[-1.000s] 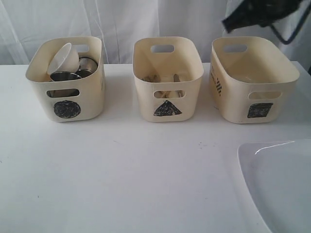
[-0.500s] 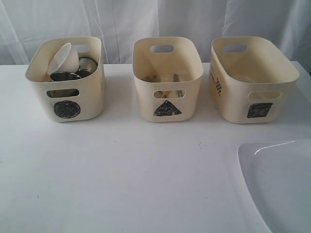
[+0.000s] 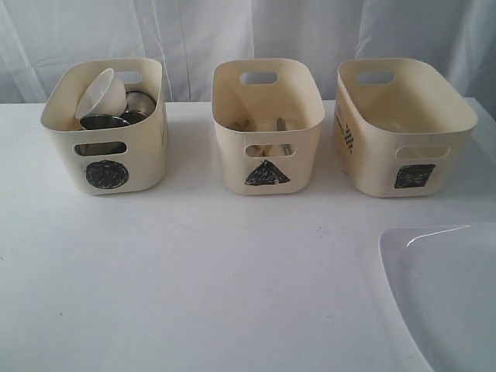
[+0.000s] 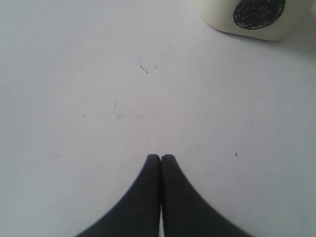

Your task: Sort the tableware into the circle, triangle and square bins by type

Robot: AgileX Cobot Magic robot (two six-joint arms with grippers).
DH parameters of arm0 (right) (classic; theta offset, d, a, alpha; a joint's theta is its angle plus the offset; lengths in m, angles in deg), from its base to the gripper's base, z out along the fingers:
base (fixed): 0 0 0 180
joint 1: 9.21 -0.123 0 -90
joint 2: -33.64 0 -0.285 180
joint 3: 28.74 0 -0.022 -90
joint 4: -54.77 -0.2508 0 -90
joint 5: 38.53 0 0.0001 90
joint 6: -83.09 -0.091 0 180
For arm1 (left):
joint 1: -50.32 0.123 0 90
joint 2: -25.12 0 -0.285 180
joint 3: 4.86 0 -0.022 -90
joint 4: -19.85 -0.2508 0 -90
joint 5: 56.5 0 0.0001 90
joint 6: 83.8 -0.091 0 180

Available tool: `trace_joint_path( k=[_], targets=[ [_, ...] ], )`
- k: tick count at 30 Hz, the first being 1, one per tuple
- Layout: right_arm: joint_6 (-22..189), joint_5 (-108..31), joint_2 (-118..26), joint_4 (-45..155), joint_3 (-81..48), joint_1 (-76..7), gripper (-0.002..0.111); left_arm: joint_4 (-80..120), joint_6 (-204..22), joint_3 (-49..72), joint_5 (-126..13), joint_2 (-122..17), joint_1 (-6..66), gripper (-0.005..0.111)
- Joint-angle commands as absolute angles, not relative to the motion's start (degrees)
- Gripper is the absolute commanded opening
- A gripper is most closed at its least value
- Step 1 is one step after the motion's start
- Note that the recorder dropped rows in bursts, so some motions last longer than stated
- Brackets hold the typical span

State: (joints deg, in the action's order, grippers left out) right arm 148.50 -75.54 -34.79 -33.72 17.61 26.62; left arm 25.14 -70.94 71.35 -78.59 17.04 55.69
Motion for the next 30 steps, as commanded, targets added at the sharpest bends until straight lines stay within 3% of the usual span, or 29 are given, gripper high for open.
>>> trace_joint_path(
  k=[1, 5, 8, 11, 15, 19, 25, 28, 30],
  targets=[
    [135.93, -77.21, -24.78, -15.99, 23.81, 26.8, 0.0, 25.58, -70.68, 71.88, -81.46, 17.33, 55.89, 0.0],
    [99.6, -79.22, -18.41, 31.21, 24.03, 26.8, 0.0, 25.58, -70.68, 71.88, -81.42, 17.33, 55.72, 0.0],
    [72.19, -79.07, -16.22, 57.21, 23.9, 26.8, 0.0, 25.58, -70.68, 71.88, -81.42, 17.33, 54.98, 0.0],
    [61.0, -79.41, -15.94, 71.34, 23.9, 26.8, 0.0, 25.46, -70.68, 71.88, -81.42, 17.33, 54.84, 0.0],
    [65.85, -74.87, -19.48, 68.12, 23.5, 24.43, 0.0, 25.46, -70.68, 71.88, -81.42, 17.33, 54.84, 0.0],
    [77.43, -73.78, -33.71, 59.7, 17.53, 21.61, 0.0, 25.46, -70.68, 71.88, -81.42, 17.33, 54.84, 0.0],
    [109.51, -92.19, -56.49, 32.54, -4.06, 21.03, 0.0, 25.46, -70.68, 71.88, -81.42, 17.33, 54.84, 0.0],
    [117.42, -98.81, -63.63, 28.48, -12.03, 21.03, 0.001, 25.46, -70.68, 71.88, -81.42, 17.33, 54.84, 0.0],
    [119.34, -101.67, -66.26, 29.07, -15.8, 21.03, 0.008, 25.46, -70.68, 71.88, -81.42, 17.33, 54.84, 0.0]
  ],
)
